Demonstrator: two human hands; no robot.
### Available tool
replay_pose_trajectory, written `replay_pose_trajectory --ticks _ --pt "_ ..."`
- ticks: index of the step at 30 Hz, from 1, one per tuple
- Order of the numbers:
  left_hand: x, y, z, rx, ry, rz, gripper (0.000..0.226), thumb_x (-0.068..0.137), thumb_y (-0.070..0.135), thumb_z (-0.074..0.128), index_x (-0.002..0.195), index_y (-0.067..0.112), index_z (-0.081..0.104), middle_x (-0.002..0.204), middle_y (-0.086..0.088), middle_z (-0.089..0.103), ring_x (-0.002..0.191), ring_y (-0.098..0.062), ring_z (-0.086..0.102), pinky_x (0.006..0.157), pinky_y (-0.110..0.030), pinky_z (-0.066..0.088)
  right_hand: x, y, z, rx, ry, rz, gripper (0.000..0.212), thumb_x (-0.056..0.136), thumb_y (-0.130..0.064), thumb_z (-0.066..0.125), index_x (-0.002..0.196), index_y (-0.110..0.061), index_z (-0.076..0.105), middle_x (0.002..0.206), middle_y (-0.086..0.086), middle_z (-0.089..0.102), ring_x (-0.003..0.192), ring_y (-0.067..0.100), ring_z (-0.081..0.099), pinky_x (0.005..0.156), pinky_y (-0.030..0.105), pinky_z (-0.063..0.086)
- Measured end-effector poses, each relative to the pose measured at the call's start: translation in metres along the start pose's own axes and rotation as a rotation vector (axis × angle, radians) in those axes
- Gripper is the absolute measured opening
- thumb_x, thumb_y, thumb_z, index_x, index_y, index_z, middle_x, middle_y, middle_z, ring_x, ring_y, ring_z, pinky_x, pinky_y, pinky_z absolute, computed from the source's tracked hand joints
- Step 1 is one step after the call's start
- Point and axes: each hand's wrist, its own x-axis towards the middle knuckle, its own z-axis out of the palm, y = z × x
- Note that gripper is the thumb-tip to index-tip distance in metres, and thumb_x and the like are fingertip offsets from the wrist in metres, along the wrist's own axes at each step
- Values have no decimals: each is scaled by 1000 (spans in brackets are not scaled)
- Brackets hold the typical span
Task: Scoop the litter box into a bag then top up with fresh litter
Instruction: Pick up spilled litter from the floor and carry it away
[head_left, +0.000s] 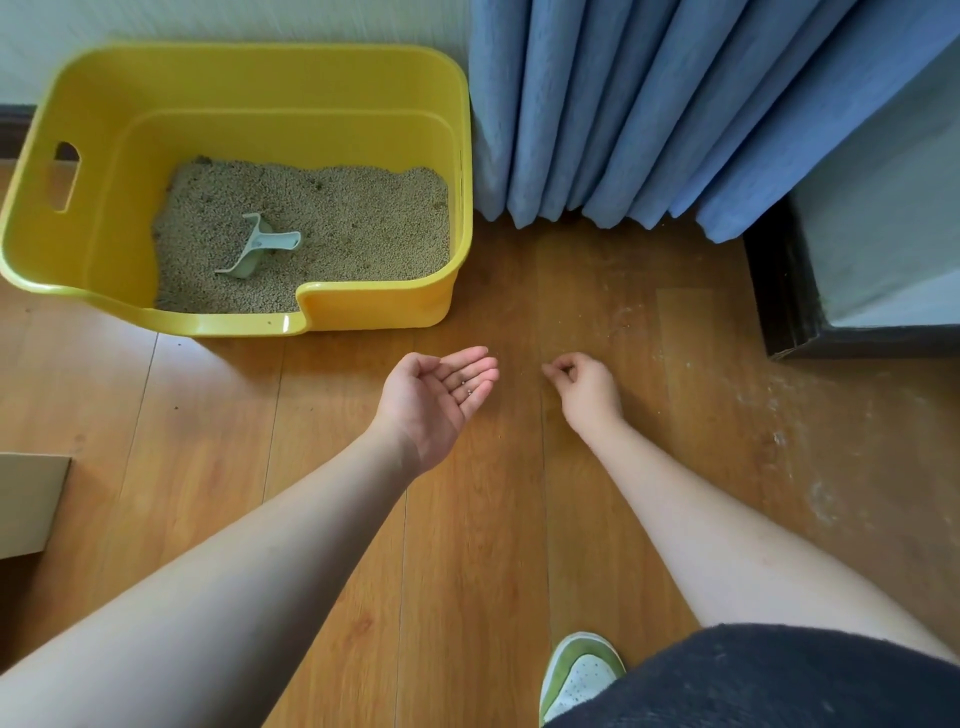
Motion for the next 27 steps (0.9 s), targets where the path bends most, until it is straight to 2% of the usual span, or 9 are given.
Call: replay_pose_trajectory --ticks 5,9,11,13,15,18,21,24,27 --pt "2 -3 4 -57 -17 -18 51 96 18 23 118 -8 61 116 -24 68 108 -32 68 97 -37 52 -24 -38 -26 218 13 -118 19 93 -35 58 103 -20 65 97 -7 67 92 7 62 70 14 45" --pt "-1 -7 17 -92 -50 -38 50 97 19 24 117 -11 59 116 -26 67 108 -32 67 98 -37 51 -60 -76 -48 170 -138 -307 10 92 -29 60 95 -22 66 72 -18 58 68 -12 56 59 4 42" --pt "-1 -7 26 -104 -72 -39 49 97 19 26 115 -12 59 112 -27 67 102 -32 67 95 -38 52 -69 -86 -52 96 -166 -410 7 92 -24 61 93 -20 66 79 -15 62 71 -10 58 63 8 47" --pt "0 -7 30 -116 -89 -32 49 97 19 26 115 -13 59 108 -28 65 98 -32 66 96 -38 51 -71 -90 -50 -18 -161 -478 7 92 -26 59 92 -25 66 95 -10 65 82 1 62 70 21 55" --pt "2 -5 32 -117 -95 -29 50 98 20 25 115 -12 60 106 -26 66 95 -31 65 98 -38 49 -68 -92 -47 -155 -161 -504 8 93 -29 58 93 -27 66 97 -11 63 84 8 62 70 29 56" --pt "3 -4 32 -154 -85 -37 46 96 17 27 110 -12 59 108 -28 64 100 -33 63 107 -41 44 -68 -92 -49 -115 -104 -552 15 93 -30 58 103 -26 68 99 -10 64 86 4 62 70 21 54" --pt "0 2 32 -150 -84 -51 49 94 17 26 113 -14 59 111 -28 66 102 -33 66 106 -39 46 -70 -95 -59 124 -6 -499 18 96 -28 52 99 -20 68 85 -14 64 77 -1 60 64 14 49" --pt "-18 12 37 -155 -66 -70 49 94 17 26 110 -12 63 113 -28 67 104 -34 68 100 -37 50 -76 -106 -73 850 -216 -78 31 101 -28 41 101 -10 67 64 -9 52 59 5 46 58 20 38" --pt "-43 20 46 -236 -50 -70 48 92 16 27 108 -12 63 112 -29 67 102 -34 68 98 -36 51 -90 -122 -89 1477 -290 317 33 100 -27 42 98 -4 66 68 3 51 60 11 44 61 22 37"
